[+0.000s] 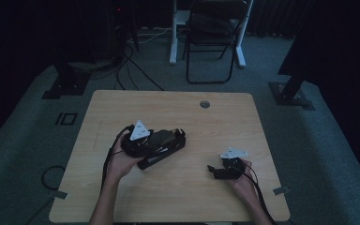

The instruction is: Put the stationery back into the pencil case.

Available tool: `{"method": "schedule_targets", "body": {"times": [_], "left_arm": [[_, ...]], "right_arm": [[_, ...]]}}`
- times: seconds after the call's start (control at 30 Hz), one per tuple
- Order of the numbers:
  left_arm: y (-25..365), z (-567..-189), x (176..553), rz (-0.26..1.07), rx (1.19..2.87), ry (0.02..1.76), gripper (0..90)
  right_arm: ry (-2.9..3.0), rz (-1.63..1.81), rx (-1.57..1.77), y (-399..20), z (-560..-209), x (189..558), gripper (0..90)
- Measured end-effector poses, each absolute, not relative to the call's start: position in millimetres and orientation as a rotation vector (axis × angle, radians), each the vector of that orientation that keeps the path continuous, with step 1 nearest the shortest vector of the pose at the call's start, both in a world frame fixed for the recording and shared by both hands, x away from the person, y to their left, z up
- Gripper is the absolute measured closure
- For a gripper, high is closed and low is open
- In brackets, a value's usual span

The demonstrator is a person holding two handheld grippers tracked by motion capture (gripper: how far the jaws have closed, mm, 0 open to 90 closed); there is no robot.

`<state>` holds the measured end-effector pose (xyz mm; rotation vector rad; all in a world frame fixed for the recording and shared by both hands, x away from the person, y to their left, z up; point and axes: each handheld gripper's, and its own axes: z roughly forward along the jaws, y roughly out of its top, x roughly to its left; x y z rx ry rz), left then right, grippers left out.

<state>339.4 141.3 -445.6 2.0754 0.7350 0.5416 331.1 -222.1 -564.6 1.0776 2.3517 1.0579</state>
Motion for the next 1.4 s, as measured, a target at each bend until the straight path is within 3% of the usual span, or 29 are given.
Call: {"method": "schedule_targets", "body": {"times": [1.4], "left_arm": [[135.9,-460.1,357.7,0.505,2.104,0.762,41.8]], "right_arm": [[2.356,1.059,1.073,-222.6,-564.6,331.4,22.6]]}}
